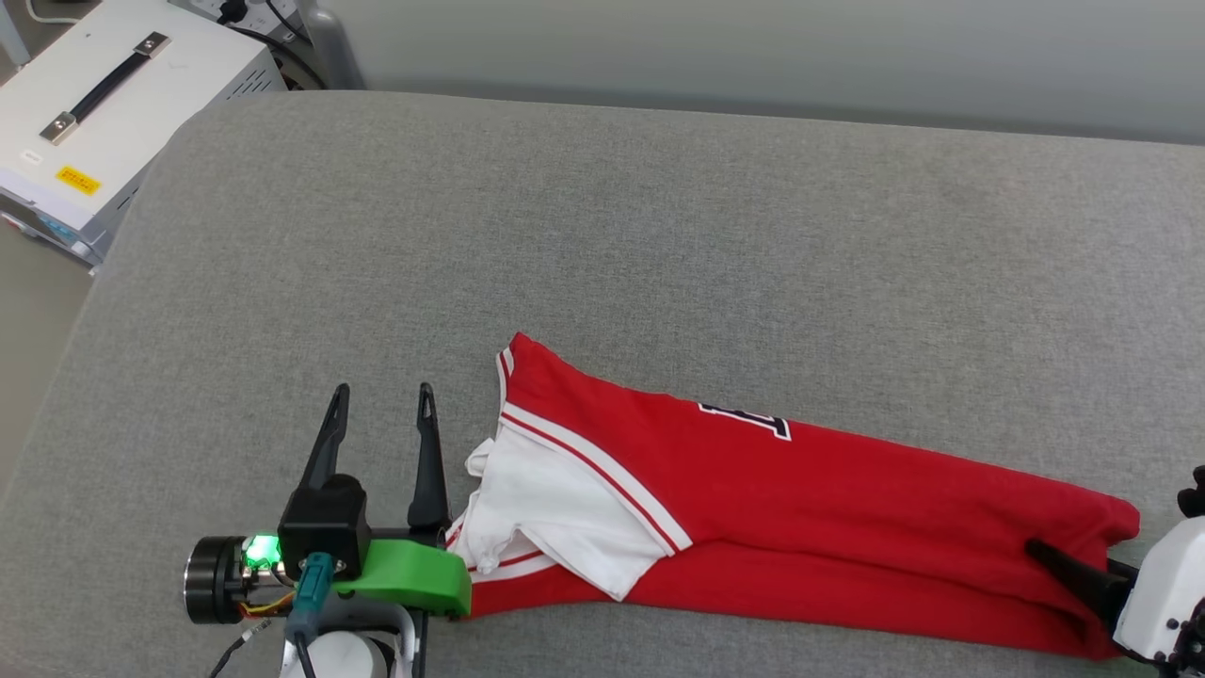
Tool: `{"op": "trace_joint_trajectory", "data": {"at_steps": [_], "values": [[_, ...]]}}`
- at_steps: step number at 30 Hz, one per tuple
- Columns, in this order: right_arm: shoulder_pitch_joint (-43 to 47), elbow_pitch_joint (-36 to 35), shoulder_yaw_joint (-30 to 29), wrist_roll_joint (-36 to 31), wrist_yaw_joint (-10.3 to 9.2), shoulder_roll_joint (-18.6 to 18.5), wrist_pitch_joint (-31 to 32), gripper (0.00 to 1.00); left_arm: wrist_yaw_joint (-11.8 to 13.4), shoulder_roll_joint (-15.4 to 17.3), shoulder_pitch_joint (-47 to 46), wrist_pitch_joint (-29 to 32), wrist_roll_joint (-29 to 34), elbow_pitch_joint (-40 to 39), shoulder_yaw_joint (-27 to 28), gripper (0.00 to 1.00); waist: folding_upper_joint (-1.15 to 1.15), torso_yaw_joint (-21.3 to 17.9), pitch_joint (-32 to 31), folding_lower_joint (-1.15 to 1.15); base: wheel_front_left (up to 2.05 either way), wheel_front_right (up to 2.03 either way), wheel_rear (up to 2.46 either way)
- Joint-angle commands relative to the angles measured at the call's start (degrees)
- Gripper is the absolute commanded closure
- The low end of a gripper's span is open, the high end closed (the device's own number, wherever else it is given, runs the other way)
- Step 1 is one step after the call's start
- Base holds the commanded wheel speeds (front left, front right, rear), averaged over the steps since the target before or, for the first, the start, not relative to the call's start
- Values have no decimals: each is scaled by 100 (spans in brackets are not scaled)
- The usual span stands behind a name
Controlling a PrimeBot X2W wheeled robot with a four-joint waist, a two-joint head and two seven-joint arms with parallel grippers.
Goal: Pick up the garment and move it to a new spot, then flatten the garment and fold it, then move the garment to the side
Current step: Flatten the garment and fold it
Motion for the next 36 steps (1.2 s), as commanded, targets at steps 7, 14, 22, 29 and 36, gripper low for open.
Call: {"op": "trace_joint_trajectory", "data": {"at_steps": [7, 14, 22, 29, 36], "values": [[-12, 151, 291, 40, 3, 165, -166, 100, -439, -431, 316, -32, 479, 123, 411, 0, 35, -7, -151, 0, 0, 0, 0], [-8, 309, 136, 133, 3, -200, -409, 100, -787, -626, 494, -32, 769, 221, 660, 0, 35, -73, -382, 0, 0, 0, 0], [83, 539, -179, 99, 3, -746, -484, 100, -1061, -762, 588, -32, 972, 342, 791, 0, 35, -148, -548, 0, 0, 0, 0], [251, 118, -192, 146, 3, -923, -257, 100, -1207, -842, 675, -32, 1083, 390, 896, 0, 35, -145, -669, 0, 0, 0, 0], [247, -1023, -35, 89, 3, -771, 88, 100, -1311, -894, 724, -32, 1146, 396, 995, 0, 35, -98, -695, 0, 0, 0, 0]]}}
